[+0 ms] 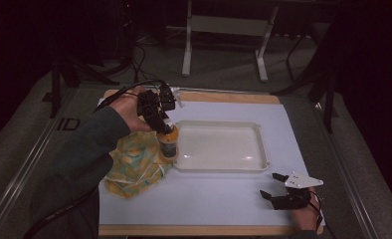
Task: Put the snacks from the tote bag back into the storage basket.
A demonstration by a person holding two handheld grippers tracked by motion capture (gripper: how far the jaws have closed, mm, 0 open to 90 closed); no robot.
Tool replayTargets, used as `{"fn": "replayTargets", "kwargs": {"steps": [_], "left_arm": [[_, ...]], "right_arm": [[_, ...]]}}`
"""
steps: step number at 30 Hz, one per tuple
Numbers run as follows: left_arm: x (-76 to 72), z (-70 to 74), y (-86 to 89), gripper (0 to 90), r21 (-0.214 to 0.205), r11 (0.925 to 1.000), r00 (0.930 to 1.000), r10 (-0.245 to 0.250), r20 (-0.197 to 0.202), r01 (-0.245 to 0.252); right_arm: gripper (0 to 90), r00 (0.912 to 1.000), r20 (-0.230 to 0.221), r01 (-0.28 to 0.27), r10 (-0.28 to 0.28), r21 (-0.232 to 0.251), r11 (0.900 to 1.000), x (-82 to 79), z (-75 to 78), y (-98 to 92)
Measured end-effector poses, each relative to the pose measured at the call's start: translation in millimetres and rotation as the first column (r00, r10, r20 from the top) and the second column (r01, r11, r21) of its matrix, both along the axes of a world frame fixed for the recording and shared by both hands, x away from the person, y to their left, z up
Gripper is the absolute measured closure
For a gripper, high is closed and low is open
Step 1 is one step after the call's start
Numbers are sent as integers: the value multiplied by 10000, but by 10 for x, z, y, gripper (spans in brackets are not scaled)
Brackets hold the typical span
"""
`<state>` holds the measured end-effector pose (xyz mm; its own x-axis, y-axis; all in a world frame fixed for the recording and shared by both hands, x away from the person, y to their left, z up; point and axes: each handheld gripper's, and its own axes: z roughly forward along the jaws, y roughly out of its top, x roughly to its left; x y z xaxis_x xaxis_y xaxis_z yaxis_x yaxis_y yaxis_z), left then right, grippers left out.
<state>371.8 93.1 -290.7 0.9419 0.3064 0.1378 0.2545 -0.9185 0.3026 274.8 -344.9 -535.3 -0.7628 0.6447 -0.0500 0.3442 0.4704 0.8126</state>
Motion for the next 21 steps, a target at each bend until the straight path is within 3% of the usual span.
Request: {"fn": "replayTargets", "kwargs": {"steps": [12, 21], "left_arm": [[22, -22, -151, 589, 132, 9995, 9996, -283, -77, 284], [17, -26, -239, 589, -35, 9989, 9989, -466, 16, 466]], "right_arm": [[171, 10000, 26, 3, -3, 0, 10000, -3, 0, 1], [171, 10000, 32, -6, 6, -17, 10000, -4, 0, 2]]}}
